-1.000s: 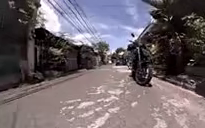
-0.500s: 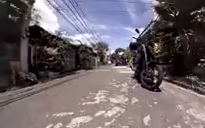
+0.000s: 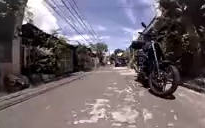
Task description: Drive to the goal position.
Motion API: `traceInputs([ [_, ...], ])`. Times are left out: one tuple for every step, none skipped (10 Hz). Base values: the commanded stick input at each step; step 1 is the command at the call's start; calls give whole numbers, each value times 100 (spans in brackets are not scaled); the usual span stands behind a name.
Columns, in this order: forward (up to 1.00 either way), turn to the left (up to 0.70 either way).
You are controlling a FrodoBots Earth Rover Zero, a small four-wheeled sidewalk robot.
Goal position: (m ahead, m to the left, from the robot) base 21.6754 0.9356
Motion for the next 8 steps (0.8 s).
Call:
traceInputs([
  [85, 0],
  [85, 0],
  [85, 0],
  [85, 0],
  [85, 0],
  [85, 0],
  [85, 0],
  [85, 0],
])
